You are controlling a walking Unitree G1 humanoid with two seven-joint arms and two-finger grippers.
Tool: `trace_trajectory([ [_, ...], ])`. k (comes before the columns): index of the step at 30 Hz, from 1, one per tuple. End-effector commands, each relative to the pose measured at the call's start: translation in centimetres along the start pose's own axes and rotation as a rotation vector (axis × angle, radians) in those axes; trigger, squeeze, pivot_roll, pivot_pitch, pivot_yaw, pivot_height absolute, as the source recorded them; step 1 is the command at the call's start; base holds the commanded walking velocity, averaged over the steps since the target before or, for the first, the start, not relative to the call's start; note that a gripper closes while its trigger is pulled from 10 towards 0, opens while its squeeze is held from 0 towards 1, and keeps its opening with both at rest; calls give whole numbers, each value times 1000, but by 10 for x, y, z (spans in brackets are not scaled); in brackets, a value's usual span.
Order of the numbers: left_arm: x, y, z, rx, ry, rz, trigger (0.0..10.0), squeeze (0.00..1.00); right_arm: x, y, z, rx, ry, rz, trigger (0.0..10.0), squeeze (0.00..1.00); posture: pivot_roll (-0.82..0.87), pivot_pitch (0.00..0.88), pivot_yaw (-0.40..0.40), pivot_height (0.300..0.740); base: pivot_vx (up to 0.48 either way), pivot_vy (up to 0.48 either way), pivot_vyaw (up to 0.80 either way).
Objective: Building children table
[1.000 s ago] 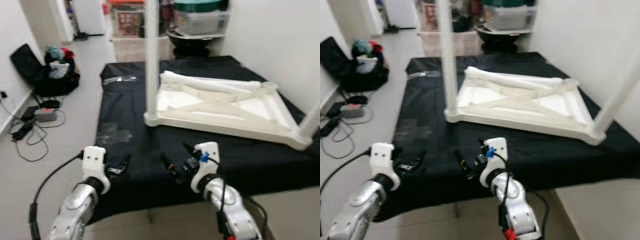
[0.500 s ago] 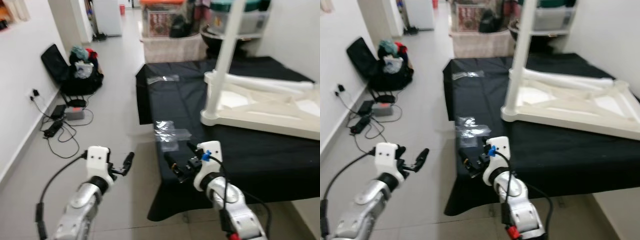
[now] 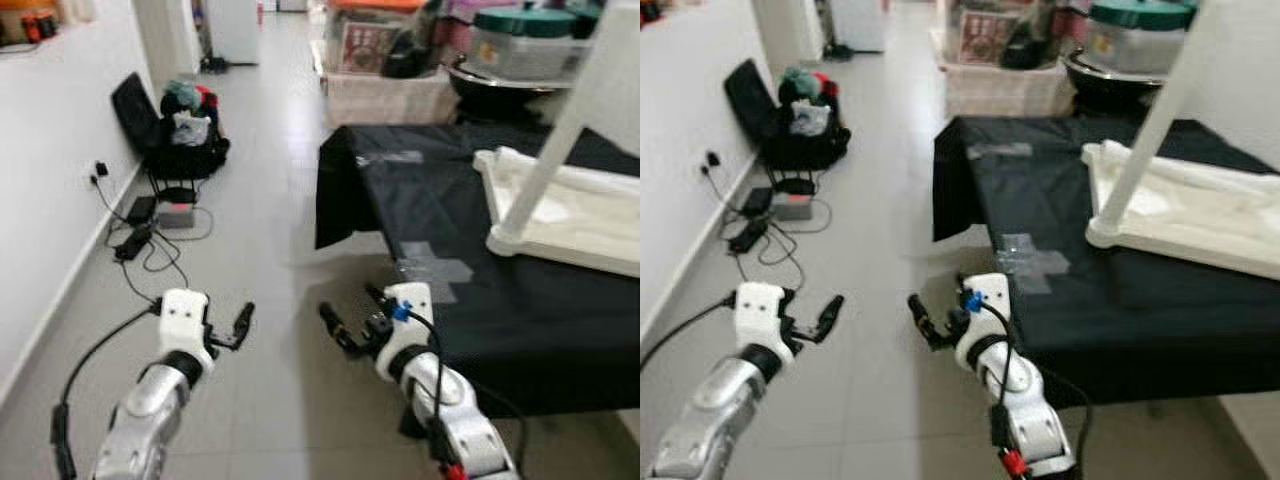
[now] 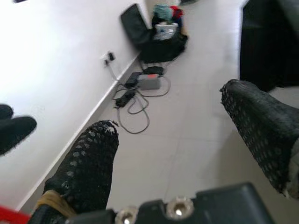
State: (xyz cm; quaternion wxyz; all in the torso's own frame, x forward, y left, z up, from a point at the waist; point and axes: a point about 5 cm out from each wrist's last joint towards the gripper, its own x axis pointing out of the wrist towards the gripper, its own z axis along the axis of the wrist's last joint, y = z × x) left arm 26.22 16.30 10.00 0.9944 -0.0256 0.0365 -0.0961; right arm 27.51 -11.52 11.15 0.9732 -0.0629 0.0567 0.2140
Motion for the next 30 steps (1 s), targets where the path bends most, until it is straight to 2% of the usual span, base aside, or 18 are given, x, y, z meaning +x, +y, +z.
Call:
trace_trajectory([
  [1,1,-7,0,7,-3,-18,10000,0,-4,-7,-8,6,40,-30,10000,0,-82,0,-26,740,0,0,-800],
  [8,1,-7,1,3,-9,-7,10000,0,-4,-9,-9,20,53,-49,10000,0,-82,0,-27,740,0,0,-800],
  [17,1,-7,2,39,-9,-14,10000,0,-3,-16,-10,68,61,-116,10000,0,-79,0,-27,740,0,0,-800],
  [30,2,-7,2,57,-7,-10,10000,0,-2,-18,-10,95,59,-135,10000,0,-79,0,-23,740,0,0,-800],
])
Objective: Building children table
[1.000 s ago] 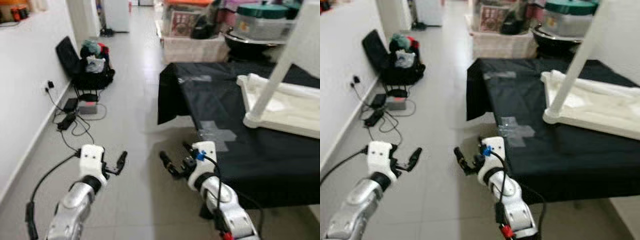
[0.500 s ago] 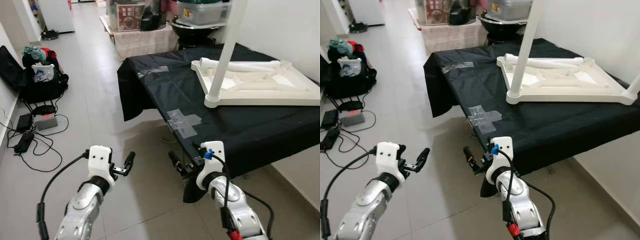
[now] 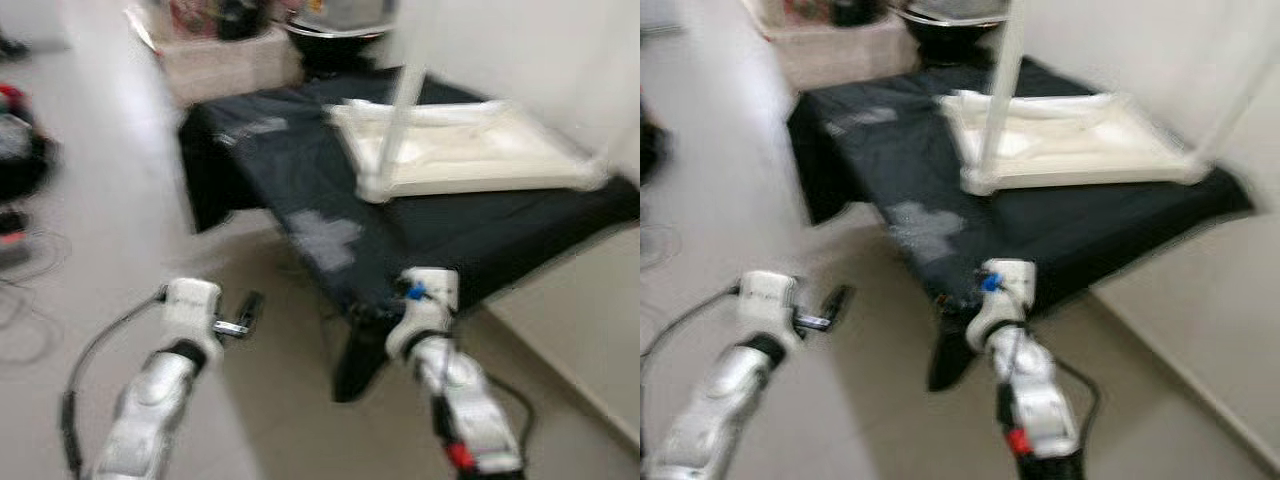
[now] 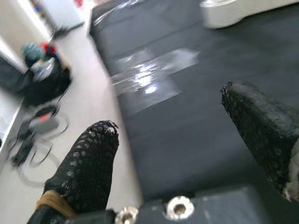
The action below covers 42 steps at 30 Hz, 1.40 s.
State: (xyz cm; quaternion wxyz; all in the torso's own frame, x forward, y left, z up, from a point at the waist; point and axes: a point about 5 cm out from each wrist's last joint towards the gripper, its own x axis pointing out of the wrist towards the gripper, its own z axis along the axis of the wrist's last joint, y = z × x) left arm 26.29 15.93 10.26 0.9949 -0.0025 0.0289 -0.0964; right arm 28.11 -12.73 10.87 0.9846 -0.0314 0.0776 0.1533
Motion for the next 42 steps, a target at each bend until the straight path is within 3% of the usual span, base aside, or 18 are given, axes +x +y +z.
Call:
trace_trajectory([
  [1,0,-3,-1,9,4,-10,10000,0,-2,-5,-5,17,26,-19,10000,0,-78,0,-22,740,0,0,-800],
  [18,1,2,-1,16,11,37,10000,0,-1,-7,-5,27,26,-40,10000,0,-75,0,-24,740,0,56,-800],
  [42,4,2,-3,32,35,32,10000,0,0,-8,-3,13,25,-47,10000,0,-75,0,-25,740,0,480,0],
])
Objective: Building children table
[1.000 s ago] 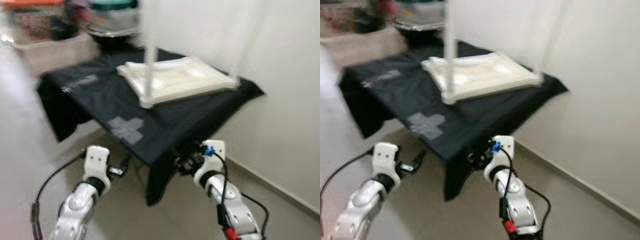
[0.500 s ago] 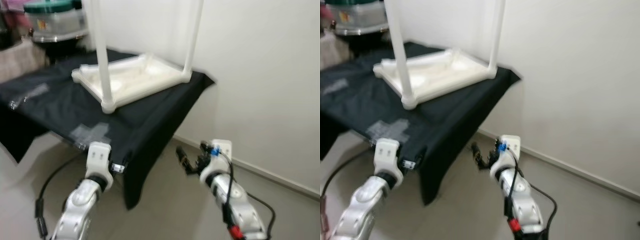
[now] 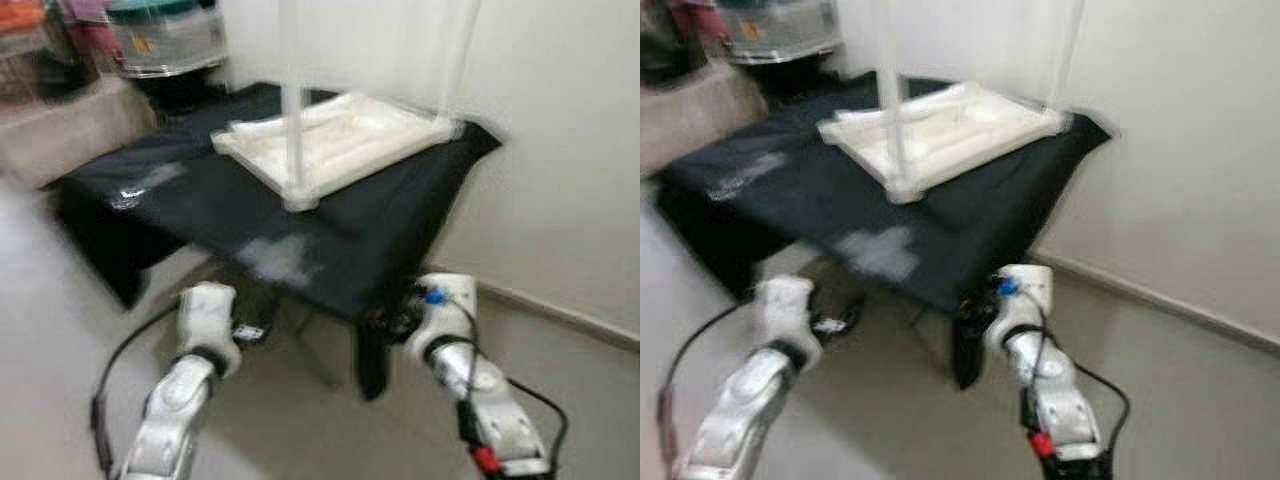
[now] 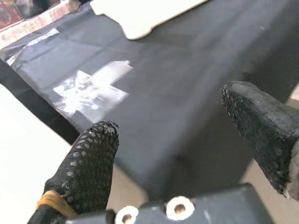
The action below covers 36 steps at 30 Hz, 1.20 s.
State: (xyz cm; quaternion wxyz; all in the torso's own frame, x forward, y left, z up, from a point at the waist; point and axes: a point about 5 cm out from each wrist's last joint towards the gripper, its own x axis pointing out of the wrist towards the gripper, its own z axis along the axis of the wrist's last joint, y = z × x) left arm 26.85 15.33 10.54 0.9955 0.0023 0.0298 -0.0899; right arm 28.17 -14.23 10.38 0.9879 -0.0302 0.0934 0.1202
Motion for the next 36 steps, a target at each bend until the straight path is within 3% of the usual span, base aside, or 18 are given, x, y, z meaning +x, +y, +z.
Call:
trace_trajectory([
  [1,-3,7,-6,24,32,18,10000,0,2,6,2,0,-7,19,10000,0,-74,0,-23,740,0,480,0],
  [19,-2,4,-6,24,35,-6,10000,0,3,7,1,-13,5,17,10000,0,-70,0,-29,740,0,480,0],
  [31,-2,3,-6,24,35,-12,10000,0,4,7,0,4,7,24,10000,0,-68,0,-28,740,0,480,-756],
  [36,-2,4,-6,25,34,-12,10000,0,4,8,1,-1,4,25,10000,0,-67,0,-29,740,0,480,0],
])
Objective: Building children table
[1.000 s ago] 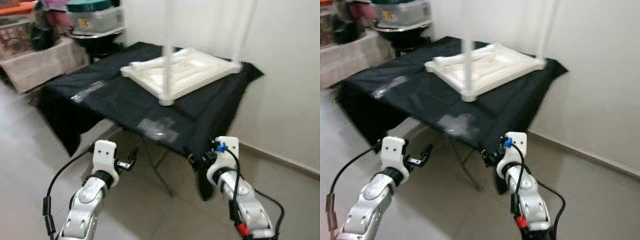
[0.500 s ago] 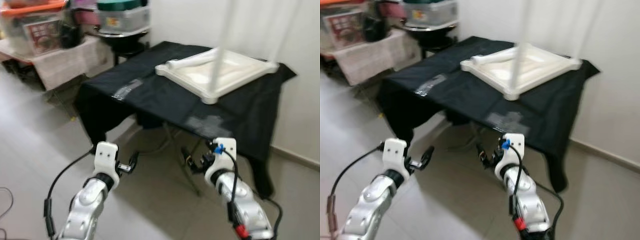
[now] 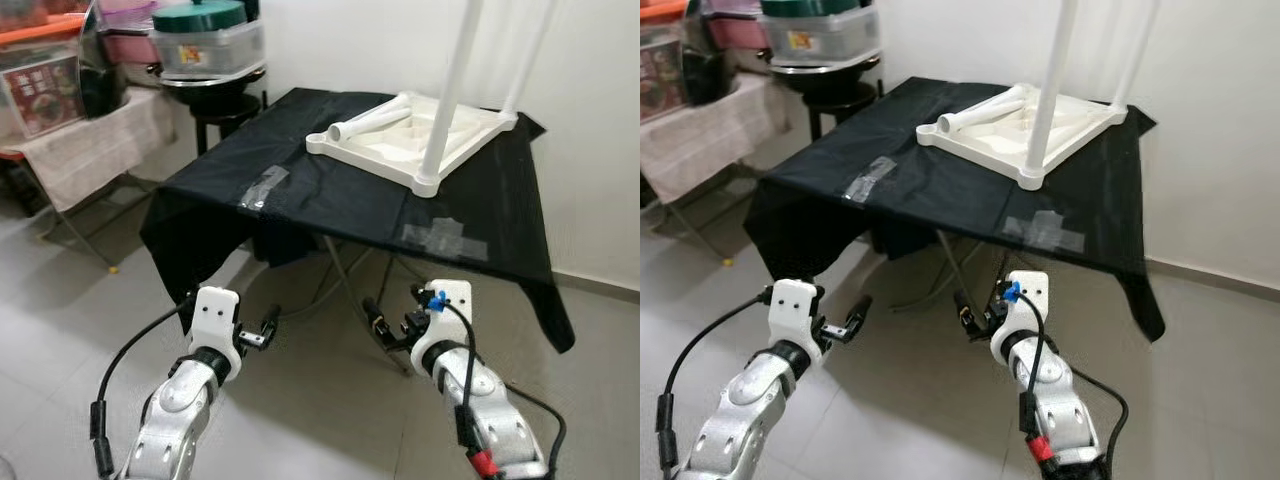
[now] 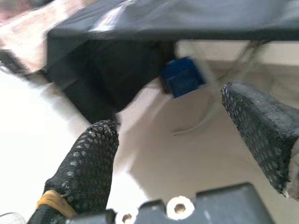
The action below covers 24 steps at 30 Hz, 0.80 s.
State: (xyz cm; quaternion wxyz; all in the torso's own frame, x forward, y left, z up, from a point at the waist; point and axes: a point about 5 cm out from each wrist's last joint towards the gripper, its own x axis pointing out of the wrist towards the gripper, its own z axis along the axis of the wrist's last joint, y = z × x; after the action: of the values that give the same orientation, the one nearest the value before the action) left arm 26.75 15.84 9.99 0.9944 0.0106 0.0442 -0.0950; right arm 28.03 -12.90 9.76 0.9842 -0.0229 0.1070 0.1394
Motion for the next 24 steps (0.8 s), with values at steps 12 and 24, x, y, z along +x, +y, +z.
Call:
trace_trajectory([
  [12,0,-1,0,5,-4,3,10000,0,1,-6,7,-18,-22,-13,10000,0,-68,0,-29,740,0,480,0],
  [24,-2,0,5,-5,-43,4,10000,0,1,-6,7,-20,-22,-13,10000,0,-66,0,-28,740,0,160,-67],
])
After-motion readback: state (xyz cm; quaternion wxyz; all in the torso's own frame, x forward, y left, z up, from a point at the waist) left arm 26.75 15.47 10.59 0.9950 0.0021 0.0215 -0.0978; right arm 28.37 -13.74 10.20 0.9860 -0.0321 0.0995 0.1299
